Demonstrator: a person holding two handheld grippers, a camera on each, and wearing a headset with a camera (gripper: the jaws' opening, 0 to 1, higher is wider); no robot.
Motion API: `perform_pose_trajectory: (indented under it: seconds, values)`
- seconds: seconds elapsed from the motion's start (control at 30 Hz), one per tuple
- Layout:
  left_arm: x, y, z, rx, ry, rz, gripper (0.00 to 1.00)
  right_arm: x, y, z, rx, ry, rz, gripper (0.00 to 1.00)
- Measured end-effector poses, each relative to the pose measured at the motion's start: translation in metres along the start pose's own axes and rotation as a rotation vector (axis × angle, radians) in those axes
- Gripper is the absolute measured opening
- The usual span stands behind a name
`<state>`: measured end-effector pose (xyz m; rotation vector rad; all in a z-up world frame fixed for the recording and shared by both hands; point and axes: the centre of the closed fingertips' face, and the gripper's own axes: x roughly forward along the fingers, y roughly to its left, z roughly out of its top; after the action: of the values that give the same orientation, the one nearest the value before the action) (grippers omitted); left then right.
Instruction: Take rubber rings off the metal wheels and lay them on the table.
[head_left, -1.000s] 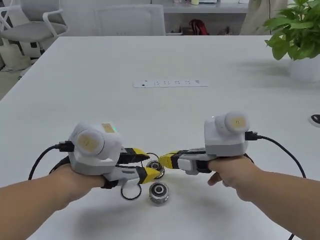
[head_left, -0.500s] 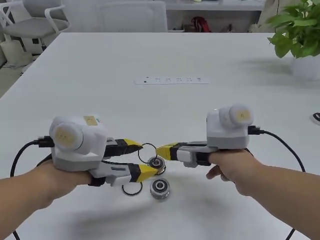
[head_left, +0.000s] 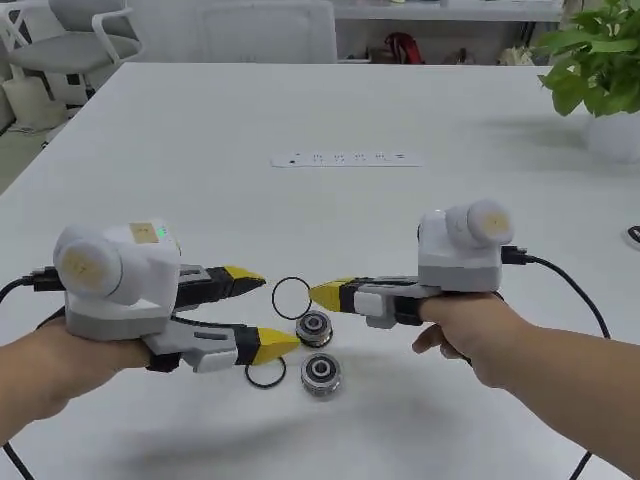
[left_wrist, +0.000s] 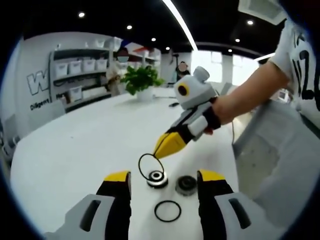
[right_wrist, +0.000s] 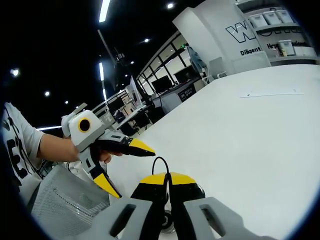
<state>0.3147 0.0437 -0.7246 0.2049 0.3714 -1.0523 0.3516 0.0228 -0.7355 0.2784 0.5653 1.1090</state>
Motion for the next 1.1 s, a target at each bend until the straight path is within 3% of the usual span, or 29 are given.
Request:
perform_pose_trajectory:
  seconds: [0.43,1.1]
  values:
    - [-0.019,-0.009,0.000,0.037,-0.002,0.006,0.65,0.001,0.013,0.004,0.004,-0.001,0.028,0.00]
    - [-0.048,-0.006,-0.015,0.010,-0.001,0.059,0.71,0.015,0.023,-0.020,0.037,0.096,0.044,0.00]
